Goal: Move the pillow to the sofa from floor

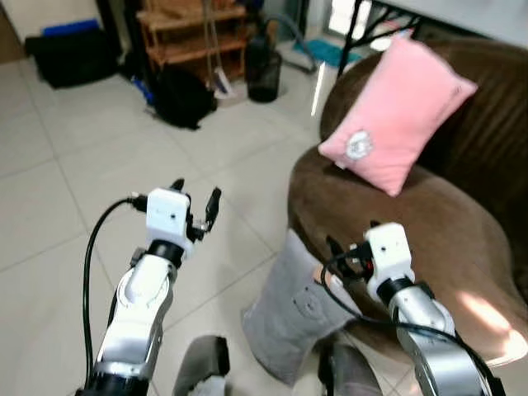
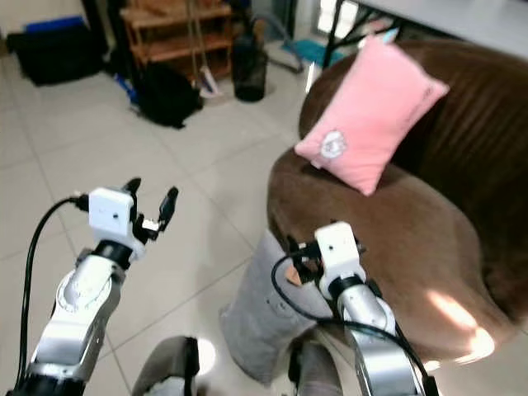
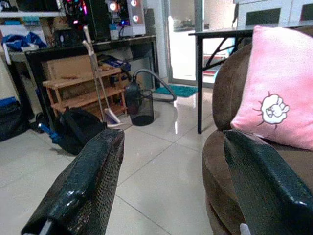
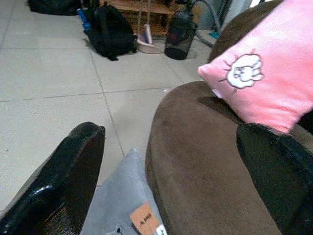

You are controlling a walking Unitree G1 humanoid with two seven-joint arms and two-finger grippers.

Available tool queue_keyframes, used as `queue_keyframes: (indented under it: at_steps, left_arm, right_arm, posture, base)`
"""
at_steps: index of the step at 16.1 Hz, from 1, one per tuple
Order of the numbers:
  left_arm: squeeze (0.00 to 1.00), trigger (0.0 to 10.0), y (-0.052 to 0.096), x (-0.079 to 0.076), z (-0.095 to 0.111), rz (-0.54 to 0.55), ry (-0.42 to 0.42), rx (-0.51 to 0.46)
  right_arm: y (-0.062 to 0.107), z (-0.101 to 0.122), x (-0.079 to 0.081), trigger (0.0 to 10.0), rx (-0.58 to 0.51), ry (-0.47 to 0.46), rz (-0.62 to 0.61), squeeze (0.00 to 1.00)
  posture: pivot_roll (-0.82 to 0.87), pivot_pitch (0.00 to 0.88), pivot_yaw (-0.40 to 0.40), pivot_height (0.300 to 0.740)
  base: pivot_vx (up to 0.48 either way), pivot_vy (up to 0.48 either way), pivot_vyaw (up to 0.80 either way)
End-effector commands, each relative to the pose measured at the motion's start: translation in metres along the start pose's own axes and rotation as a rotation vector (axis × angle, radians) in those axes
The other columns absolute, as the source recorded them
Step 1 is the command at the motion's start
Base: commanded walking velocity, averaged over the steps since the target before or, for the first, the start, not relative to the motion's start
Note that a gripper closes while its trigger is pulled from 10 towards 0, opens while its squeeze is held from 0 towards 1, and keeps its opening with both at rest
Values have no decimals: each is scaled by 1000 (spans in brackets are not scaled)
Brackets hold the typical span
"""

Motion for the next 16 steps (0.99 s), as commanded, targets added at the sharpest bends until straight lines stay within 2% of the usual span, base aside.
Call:
queue_keyframes:
  at_steps: [1, 9, 13, 16]
  left_arm:
    - [0, 10000, -1, 0, 0, -3, -10, 5]
    - [0, 10000, 2, -1, -3, -12, -22, 2]
    - [0, 10000, 5, 0, -5, -15, -25, 8]
    - [0, 10000, 8, 2, -7, -14, -24, 14]
  right_arm:
    - [1, -3, -1, 10000, 8, -14, 2, 0]
    - [0, 0, 4, 10000, -7, -5, 22, 0]
    - [-5, 0, 9, 10000, -5, -13, 27, 0]
    - [-22, -7, 5, 10000, 43, 17, -23, 0]
  posture:
    - [-59, 27, 3, 600]
    - [-56, 23, -1, 515]
    - [-53, 33, 1, 510]
    - [-48, 48, 0, 510]
  base:
    - [0, 0, 0]
    - [0, 0, 0]
    - [0, 0, 0]
    - [0, 0, 0]
Point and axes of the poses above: a point about 5 cm out from each wrist's last joint towards the gripper, its own y axis pointing back from the gripper into the wrist, its own z axis along the axis of the wrist's last joint, x = y × z, the point moved 3 cm from there along -y, pointing out of the wrist towards the gripper, and after that the axes turned 10 degrees about y, right-handed, at the moved point
